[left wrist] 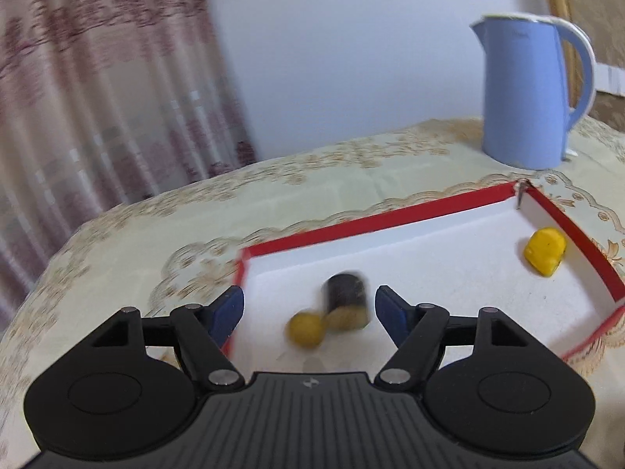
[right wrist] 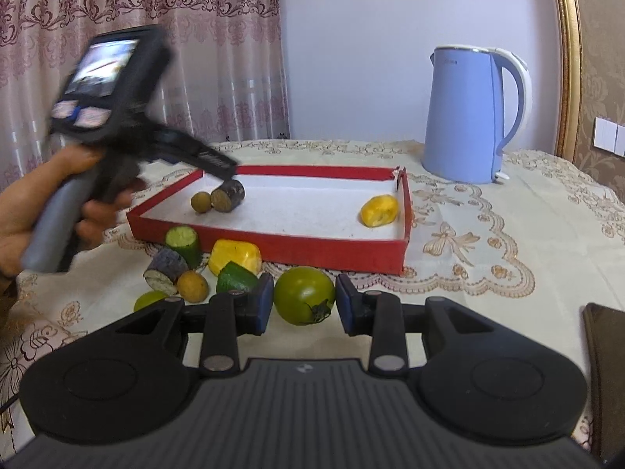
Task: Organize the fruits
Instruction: 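Carry the eggplant piece into the tray and open the left gripper, then lower the green lime into the tray and open the right gripper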
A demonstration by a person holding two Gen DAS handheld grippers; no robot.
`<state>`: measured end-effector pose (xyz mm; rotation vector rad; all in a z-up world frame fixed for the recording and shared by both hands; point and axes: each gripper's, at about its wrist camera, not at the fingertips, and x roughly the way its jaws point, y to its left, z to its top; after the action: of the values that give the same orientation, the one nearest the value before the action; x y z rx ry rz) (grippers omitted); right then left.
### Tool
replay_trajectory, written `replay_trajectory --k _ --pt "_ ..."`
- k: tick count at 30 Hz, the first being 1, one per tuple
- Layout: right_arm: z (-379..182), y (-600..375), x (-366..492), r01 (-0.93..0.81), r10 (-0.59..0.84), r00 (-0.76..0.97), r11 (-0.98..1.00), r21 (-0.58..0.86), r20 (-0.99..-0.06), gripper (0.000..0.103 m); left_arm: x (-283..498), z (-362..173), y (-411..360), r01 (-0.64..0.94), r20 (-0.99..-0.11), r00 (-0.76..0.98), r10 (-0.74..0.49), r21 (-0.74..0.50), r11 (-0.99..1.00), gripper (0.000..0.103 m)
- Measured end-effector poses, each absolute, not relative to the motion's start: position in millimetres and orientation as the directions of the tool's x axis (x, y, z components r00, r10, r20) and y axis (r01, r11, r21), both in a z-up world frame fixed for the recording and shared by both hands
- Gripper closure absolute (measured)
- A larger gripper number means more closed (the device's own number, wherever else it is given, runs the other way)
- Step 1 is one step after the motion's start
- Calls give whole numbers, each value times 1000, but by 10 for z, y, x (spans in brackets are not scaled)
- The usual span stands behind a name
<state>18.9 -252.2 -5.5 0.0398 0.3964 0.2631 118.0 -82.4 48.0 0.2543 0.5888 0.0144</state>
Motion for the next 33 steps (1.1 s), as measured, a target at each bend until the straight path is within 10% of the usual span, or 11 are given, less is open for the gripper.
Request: replay_trajectory --k 15,33 --pt "199 -2557 752 -254 275 900 962 104 -338 71 398 191 22 -138 -591 796 134 39 990 23" --pt "288 -2411 1274 -253 252 899 966 45 -357 71 376 -6 -24 -133 -592 791 155 80 988 23"
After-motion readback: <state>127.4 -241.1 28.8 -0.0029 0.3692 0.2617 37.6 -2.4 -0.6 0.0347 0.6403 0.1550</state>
